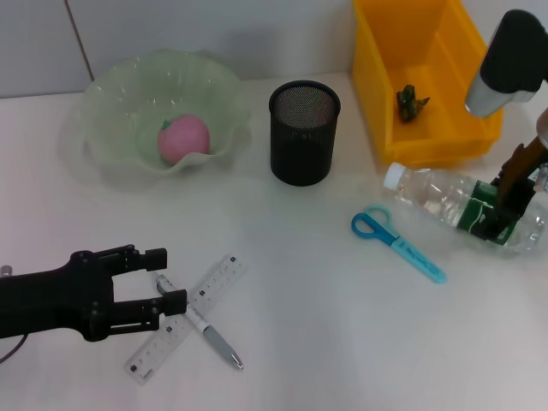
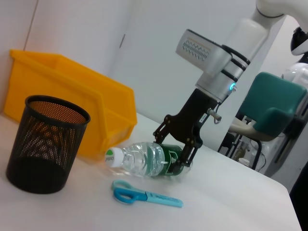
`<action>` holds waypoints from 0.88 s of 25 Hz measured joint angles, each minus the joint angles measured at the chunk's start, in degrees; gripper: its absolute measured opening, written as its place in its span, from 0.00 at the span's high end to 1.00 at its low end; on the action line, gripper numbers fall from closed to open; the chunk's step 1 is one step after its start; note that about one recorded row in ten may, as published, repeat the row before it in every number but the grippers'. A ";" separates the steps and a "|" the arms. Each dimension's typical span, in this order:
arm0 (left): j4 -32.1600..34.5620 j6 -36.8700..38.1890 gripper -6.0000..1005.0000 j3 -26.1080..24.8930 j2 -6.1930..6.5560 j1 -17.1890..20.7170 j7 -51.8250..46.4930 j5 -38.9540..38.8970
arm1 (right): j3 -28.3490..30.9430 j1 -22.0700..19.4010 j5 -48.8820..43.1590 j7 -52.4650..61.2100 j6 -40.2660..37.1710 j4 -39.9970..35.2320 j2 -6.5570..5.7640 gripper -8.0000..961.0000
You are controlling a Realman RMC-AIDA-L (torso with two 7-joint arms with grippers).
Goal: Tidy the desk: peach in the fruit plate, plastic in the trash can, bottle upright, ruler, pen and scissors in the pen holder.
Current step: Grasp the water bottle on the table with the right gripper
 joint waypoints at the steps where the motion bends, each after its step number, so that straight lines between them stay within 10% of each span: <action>1: 0.00 0.00 0.20 0.00 0.00 0.00 0.00 0.00 | 0.00 0.00 0.00 0.00 0.00 0.00 0.00 0.16; 22: 0.00 0.36 0.20 -0.71 0.37 -0.14 -0.02 -0.01 | -1.03 -0.43 0.03 -0.08 3.23 2.54 1.06 0.16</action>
